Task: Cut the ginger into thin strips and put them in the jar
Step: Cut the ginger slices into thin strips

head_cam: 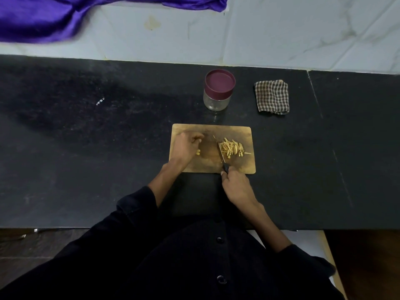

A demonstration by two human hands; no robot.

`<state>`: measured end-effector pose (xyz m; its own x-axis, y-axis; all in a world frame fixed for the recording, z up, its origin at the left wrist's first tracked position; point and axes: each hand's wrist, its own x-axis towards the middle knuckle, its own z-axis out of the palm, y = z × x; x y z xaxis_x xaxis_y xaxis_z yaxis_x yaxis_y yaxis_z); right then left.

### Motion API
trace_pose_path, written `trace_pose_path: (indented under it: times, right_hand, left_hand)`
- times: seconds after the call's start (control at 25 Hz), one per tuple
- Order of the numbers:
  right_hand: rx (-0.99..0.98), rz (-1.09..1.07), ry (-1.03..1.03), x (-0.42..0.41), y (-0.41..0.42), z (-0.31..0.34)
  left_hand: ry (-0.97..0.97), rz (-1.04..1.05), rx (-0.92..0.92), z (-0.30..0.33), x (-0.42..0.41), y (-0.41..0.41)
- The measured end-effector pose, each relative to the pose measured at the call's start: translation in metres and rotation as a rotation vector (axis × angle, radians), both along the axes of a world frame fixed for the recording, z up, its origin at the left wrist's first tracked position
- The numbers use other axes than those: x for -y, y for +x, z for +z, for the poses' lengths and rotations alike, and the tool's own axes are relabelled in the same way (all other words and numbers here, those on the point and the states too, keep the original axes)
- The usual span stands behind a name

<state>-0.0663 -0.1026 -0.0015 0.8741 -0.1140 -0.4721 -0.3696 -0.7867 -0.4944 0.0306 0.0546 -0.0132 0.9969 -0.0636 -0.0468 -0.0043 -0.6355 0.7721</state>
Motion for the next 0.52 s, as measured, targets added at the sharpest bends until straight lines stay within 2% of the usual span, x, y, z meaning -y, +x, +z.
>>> trace_pose_path:
  times: [0.24, 0.4, 0.52]
  right_hand:
    - [0.020, -0.009, 0.023, 0.005, 0.002, 0.000]
    - [0.026, 0.018, 0.039, 0.004, 0.004, -0.001]
    - [0.016, 0.031, 0.051, -0.001, 0.010, -0.001]
  left_hand:
    - [-0.152, 0.064, -0.074, 0.008, -0.023, 0.005]
    - [-0.145, 0.133, -0.086, 0.001, -0.039, 0.005]
    - [-0.080, 0.107, -0.071, -0.003, -0.040, 0.002]
